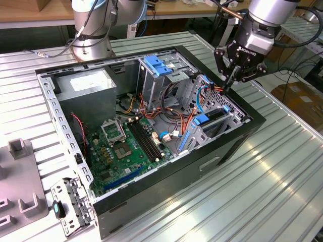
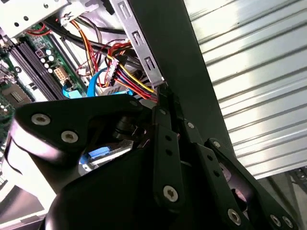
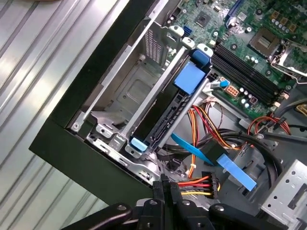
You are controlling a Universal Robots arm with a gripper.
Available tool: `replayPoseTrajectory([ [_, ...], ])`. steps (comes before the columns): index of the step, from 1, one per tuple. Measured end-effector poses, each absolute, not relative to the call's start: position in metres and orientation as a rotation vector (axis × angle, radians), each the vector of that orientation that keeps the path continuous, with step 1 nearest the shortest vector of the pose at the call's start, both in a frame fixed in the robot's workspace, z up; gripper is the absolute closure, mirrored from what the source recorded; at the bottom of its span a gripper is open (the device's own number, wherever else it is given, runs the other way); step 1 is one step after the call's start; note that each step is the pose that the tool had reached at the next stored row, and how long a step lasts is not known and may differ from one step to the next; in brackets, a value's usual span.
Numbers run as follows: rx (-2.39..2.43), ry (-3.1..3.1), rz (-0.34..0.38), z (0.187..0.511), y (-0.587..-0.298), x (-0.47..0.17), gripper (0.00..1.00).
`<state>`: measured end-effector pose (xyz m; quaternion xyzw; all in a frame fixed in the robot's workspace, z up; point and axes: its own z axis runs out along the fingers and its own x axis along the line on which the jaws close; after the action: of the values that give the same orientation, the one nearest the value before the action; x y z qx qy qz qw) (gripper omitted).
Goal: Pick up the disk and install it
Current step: 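Insert the first disk wire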
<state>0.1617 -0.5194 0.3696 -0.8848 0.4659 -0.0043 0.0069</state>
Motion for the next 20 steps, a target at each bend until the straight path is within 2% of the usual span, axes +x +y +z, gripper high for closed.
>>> replayPoseTrajectory([
  [20,-2.635,1.685,-0.017,0.368,-0.519,0.146,0.84],
])
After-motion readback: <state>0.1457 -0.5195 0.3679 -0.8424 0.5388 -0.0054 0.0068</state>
